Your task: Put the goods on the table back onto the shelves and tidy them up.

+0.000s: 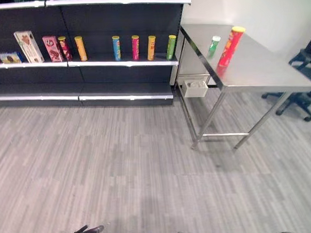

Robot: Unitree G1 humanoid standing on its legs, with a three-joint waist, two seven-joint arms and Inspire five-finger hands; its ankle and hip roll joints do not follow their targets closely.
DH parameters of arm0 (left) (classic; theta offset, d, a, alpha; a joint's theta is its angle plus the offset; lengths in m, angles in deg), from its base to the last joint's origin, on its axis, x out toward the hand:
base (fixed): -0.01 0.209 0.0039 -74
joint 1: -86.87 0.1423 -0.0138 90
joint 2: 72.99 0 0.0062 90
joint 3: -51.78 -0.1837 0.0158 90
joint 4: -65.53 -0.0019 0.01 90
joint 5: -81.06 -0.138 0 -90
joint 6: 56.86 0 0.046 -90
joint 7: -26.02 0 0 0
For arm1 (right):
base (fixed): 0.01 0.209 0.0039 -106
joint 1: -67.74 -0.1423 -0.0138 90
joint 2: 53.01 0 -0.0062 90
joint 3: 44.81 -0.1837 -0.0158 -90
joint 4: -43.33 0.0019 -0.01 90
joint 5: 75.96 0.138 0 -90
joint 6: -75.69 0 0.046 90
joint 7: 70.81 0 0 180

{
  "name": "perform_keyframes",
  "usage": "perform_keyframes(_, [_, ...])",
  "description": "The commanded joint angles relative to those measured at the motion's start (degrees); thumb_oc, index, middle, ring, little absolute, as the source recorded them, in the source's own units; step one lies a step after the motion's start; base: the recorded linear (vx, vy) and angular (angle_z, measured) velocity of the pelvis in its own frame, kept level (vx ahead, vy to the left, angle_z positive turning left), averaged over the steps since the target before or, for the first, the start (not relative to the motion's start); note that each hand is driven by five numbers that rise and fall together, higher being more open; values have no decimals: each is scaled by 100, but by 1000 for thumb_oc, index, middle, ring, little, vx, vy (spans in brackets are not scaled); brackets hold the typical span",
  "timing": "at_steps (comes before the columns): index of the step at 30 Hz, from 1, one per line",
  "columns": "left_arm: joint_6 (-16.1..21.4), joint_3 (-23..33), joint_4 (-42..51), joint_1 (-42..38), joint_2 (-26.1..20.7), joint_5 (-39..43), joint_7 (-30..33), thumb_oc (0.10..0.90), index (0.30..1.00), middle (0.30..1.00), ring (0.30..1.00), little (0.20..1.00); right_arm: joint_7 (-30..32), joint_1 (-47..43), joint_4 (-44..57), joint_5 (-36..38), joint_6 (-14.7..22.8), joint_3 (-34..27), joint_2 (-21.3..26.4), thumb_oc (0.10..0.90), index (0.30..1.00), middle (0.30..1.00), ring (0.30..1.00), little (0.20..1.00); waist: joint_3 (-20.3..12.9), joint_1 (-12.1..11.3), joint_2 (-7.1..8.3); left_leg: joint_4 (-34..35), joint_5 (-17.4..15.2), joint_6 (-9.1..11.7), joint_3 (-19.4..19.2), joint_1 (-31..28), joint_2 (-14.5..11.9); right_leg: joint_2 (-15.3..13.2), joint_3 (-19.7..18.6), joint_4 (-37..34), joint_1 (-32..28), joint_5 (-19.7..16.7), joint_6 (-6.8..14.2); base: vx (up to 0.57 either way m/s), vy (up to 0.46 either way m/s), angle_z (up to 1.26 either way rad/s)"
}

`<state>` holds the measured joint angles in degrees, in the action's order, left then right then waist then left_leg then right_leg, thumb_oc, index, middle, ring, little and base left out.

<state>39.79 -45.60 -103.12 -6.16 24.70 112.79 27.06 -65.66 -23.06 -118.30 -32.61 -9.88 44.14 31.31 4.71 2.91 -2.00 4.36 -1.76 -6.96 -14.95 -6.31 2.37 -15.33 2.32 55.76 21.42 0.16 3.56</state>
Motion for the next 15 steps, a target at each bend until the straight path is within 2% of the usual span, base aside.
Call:
perform_keyframes(1, [74, 338, -84, -85, -188, -300, -69, 800, 900, 900, 900, 900, -17, -345, -510, -242, -23, 101, -85, 800, 900, 900, 900, 900, 444, 77, 148, -93, 116, 508, 462, 426, -233, 949, 393, -2892, -1149, 222, 90, 310, 100, 17])
perform_keyframes(2, [69, 317, -113, -94, -159, -345, -76, 800, 900, 900, 900, 900, -18, -339, -552, -234, -21, 99, -71, 800, 900, 900, 900, 900, 465, 117, 155, -13, 45, 538, 496, 264, -172, 1016, 535, -3333, -1027, 166, 103, 220, 66, 56])
perform_keyframes(3, [69, 318, -114, -97, -158, -345, -76, 800, 900, 900, 900, 900, -19, -342, -553, -233, -20, 98, -70, 800, 900, 900, 900, 900, 460, 121, 141, -10, 56, 541, 501, 275, -187, 1032, 548, -3378, -1037, 133, 98, 461, -9, 83])
perform_keyframes(4, [72, 232, -142, -212, -99, -531, -70, 800, 900, 900, 900, 900, -12, -312, -654, -163, -63, 44, -63, 800, 900, 900, 900, 900, 485, 254, 279, 64, -253, 609, 649, -99, -5, 1039, 729, -4757, -782, -380, 314, 349, -34, 88])
perform_keyframes(6, [76, 200, -137, -249, -72, -567, -75, 800, 900, 900, 900, 900, -13, -314, -676, -131, -76, 13, -70, 800, 900, 900, 900, 900, 512, 306, 291, 64, -356, 629, 699, -226, 6, 992, 795, -5060, -707, -567, 387, 445, -48, 101])
perform_keyframes(7, [75, 124, -125, -295, -21, -688, -91, 800, 900, 900, 900, 900, -23, -296, -699, -60, -120, -54, -76, 800, 900, 900, 900, 900, 535, 414, 289, 64, -571, 649, 843, -519, 13, 928, 816, -5438, -574, -785, 493, 562, -60, 165])
perform_keyframes(9, [81, 74, -116, -274, 43, -780, -157, 800, 900, 900, 900, 900, -65, -259, -757, 4, -161, -155, -63, 800, 900, 900, 900, 900, 542, 515, 266, 64, -780, 656, 969, -833, 6, 879, 812, -5512, -538, -918, 538, 544, -56, 156])
perform_keyframes(11, [41, 89, -175, -219, 54, -864, -169, 800, 900, 900, 900, 900, -114, -200, -836, 45, -195, -251, -23, 800, 900, 900, 900, 900, 442, 516, 268, 46, -992, 651, 1053, -1060, 32, 850, 903, -5474, -712, -912, 450, 385, -55, 60])
perform_keyframes(12, [41, 88, -175, -216, 56, -866, -169, 800, 900, 900, 900, 900, -118, -199, -838, 45, -195, -251, -20, 800, 900, 900, 900, 900, 446, 519, 262, 43, -999, 651, 1057, -1067, 26, 853, 908, -5468, -719, -904, 451, 488, -100, 24])
perform_keyframes(13, [48, 147, -198, -133, 87, -756, -161, 800, 900, 900, 900, 900, -112, -164, -875, 80, -163, -329, 33, 800, 900, 900, 900, 900, 313, 586, 159, -99, -1152, 686, 1105, -1245, -69, 957, 893, -5169, -746, -794, 358, 498, -132, -28])
perform_keyframes(14, [55, 153, -205, -92, 110, -707, -162, 800, 900, 900, 900, 900, -105, -144, -893, 102, -136, -337, 59, 800, 900, 900, 900, 900, 276, 604, 62, -311, -1077, 769, 1115, -1234, -189, 1078, 927, -5092, -825, -694, 288, 604, -187, -44])
perform_keyframes(15, [56, 166, -220, -72, 128, -663, -170, 800, 900, 900, 900, 900, -120, -159, -885, 120, -101, -339, 89, 800, 900, 900, 900, 900, 212, 620, 27, -732, -853, 889, 1095, -1071, -250, 1130, 957, -5106, -946, -638, 215, 378, -174, -44])
